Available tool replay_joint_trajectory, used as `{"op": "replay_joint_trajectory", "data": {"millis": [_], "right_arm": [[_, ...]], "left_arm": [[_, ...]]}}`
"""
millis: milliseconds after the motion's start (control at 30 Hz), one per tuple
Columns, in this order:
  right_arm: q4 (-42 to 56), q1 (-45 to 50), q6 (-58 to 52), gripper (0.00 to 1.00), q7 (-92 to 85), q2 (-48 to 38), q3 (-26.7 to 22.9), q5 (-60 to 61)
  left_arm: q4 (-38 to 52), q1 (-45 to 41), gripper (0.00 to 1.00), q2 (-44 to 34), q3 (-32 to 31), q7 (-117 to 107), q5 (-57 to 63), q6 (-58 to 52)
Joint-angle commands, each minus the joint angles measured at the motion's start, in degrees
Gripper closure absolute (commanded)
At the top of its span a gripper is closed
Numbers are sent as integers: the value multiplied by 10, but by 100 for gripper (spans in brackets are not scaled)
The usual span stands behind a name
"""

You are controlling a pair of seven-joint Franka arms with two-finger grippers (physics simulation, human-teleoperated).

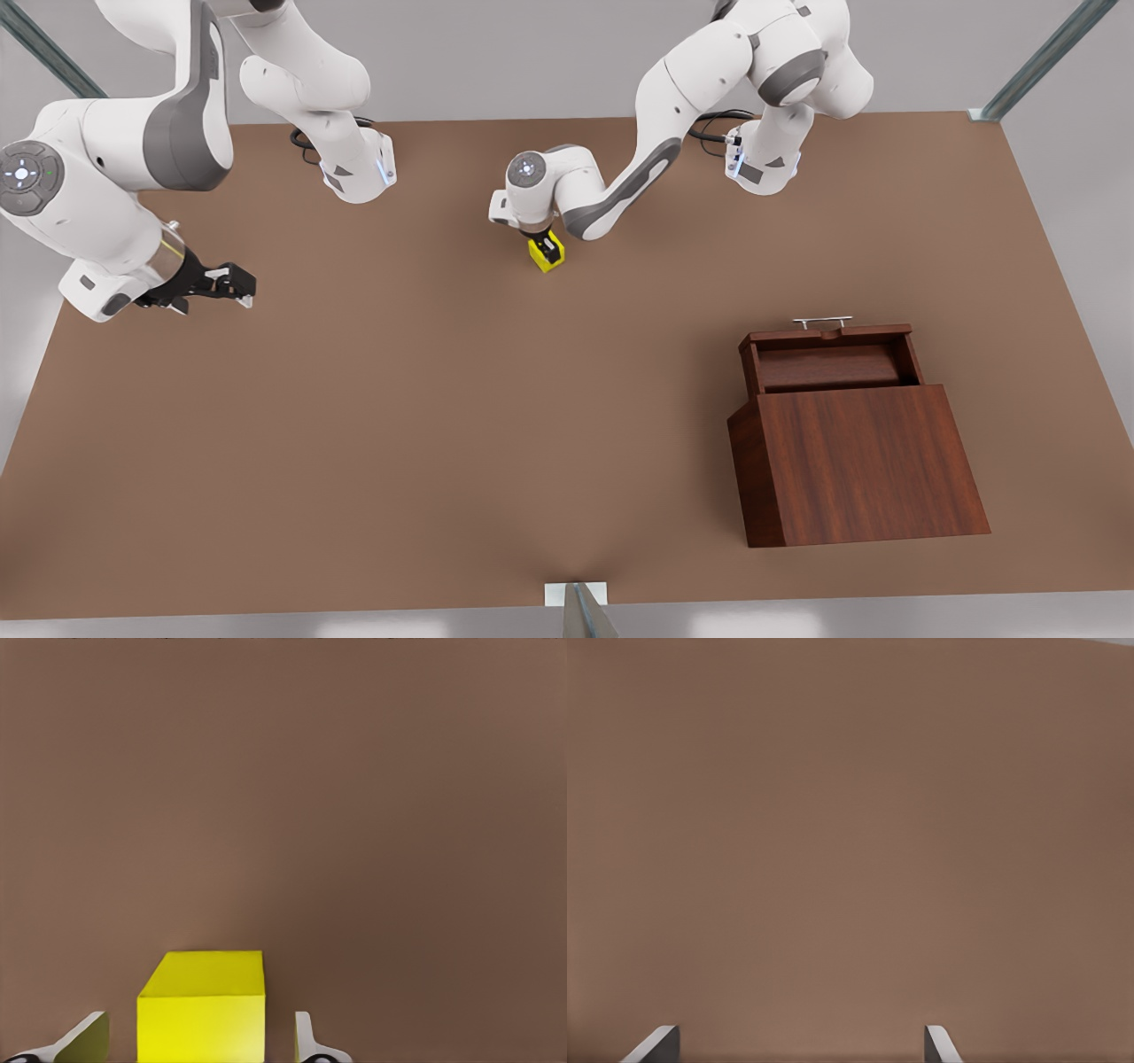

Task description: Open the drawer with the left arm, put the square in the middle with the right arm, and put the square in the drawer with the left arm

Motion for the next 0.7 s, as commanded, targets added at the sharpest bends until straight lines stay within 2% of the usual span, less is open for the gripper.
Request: {"op": "replay_joint_trajectory", "data": {"millis": [0,667], "right_arm": [[0,1,0,0,0,0,0,0],[-3,0,1,0,0,3,0,-1]], "left_arm": [[-1,0,0,0,0,0,2,0],[-34,-2,0,17,3,-13,24,50]]}}
